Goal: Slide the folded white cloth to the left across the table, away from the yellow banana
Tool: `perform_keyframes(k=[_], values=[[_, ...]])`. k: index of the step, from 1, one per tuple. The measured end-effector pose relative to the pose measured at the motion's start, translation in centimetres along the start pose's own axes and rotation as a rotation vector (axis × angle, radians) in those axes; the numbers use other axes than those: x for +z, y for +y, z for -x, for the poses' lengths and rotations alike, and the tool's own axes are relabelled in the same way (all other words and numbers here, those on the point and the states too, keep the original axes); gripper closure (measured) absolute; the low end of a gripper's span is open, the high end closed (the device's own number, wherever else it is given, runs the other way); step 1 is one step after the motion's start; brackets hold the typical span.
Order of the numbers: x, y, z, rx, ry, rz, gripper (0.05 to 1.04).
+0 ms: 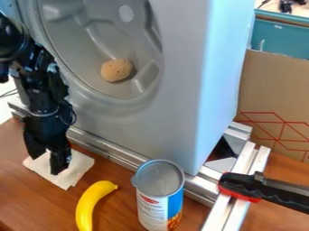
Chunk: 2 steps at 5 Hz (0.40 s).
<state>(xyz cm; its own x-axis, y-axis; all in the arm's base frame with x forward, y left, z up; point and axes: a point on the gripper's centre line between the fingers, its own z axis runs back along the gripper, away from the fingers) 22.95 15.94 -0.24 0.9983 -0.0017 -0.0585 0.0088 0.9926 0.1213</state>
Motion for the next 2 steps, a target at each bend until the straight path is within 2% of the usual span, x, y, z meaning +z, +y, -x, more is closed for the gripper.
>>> perform_keyframes(k=[1, 2], values=[[0.04, 1.83, -0.15, 0.049, -0.102, 0.072, 0.083], [-0.35, 2.46, -0.9, 0.066, -0.138, 0.105, 0.083]])
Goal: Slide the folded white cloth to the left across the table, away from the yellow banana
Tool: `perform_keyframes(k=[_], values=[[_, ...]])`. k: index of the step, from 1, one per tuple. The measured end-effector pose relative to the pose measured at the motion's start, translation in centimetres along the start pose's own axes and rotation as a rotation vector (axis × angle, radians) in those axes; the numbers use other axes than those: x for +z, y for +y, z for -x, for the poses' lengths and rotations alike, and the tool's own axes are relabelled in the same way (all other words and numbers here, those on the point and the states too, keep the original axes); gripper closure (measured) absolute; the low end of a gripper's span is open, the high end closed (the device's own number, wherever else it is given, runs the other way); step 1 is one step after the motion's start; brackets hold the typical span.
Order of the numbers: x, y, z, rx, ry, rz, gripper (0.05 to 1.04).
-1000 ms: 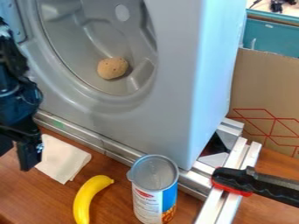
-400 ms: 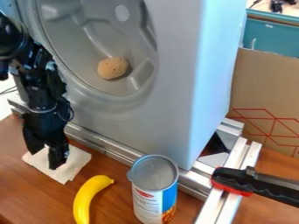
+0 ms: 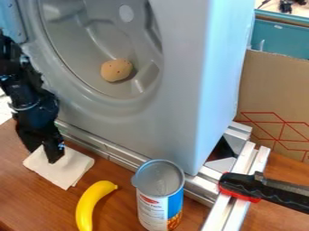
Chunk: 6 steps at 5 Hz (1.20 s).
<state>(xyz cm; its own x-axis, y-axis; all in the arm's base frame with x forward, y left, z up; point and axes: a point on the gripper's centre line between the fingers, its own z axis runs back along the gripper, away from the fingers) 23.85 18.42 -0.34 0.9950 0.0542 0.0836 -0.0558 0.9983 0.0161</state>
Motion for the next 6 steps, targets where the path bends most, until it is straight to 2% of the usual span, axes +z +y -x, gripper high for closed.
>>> perform_keyframes(k=[1, 2, 3, 6], values=[[-1.5, 0.1, -0.4, -0.006, -0.008, 0.024, 0.082], [-2.3, 0.2, -0.2, -0.012, 0.016, 0.024, 0.082], [-2.4, -0.2, -0.1, -0.018, 0.043, -0.002, 0.083], [-2.5, 0.8, 3.4, 0.068, 0.239, -0.105, 0.082]])
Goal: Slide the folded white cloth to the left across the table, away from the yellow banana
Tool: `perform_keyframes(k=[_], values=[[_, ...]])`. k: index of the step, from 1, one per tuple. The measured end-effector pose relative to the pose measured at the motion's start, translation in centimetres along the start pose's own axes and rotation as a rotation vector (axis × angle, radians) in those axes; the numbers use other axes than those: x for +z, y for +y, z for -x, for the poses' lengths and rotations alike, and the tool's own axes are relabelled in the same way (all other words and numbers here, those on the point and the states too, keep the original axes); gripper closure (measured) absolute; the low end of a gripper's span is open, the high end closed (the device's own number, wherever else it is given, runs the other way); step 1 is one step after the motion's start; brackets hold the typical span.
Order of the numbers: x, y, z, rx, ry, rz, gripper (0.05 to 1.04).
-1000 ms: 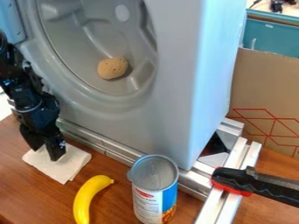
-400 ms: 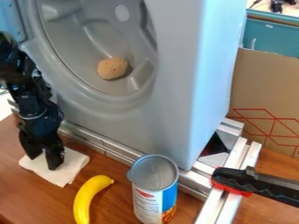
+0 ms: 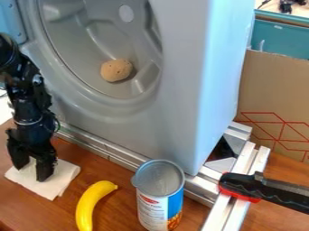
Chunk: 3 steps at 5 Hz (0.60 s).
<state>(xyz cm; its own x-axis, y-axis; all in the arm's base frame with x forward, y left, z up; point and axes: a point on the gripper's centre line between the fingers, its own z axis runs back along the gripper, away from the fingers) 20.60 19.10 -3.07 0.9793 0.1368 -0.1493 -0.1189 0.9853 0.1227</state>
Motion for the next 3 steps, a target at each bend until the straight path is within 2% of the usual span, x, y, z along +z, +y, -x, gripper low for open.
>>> perform_keyframes(k=[1, 2, 3], values=[[-0.8, 0.7, 1.4, 0.034, 0.065, 0.008, 0.082], [-1.3, 1.2, 2.7, 0.042, 0.083, 0.027, 0.082], [-1.6, 0.8, 3.9, -0.005, 0.053, 0.039, 0.081]])
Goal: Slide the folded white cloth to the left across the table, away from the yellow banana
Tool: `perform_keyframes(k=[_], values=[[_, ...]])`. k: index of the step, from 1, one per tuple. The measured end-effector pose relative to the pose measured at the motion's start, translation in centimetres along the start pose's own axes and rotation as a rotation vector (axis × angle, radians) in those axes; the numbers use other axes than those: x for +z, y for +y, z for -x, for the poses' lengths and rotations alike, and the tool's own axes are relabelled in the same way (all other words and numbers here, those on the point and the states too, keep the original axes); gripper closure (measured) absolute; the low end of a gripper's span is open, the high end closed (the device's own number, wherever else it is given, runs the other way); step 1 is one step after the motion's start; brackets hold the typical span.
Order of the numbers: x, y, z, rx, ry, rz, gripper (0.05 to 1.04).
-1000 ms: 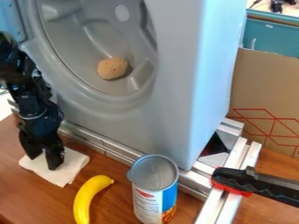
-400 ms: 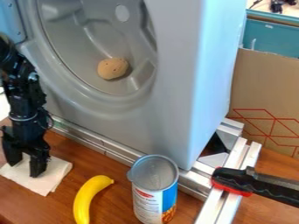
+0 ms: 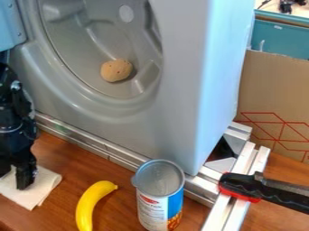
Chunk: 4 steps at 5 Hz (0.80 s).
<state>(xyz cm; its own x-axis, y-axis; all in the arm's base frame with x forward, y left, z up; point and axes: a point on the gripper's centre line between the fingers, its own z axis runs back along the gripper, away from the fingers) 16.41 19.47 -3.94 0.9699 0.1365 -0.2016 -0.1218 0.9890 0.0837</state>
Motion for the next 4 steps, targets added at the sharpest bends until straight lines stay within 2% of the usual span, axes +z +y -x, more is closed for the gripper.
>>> perform_keyframes(k=[1, 2, 4], values=[[-0.03, -0.41, 0.2, -0.044, -0.018, 0.01, 0.081], [-0.16, -0.54, 0.32, -0.058, -0.033, 0.042, 0.082], [0.03, -1.15, 0.6, -0.069, -0.041, 0.064, 0.082]])
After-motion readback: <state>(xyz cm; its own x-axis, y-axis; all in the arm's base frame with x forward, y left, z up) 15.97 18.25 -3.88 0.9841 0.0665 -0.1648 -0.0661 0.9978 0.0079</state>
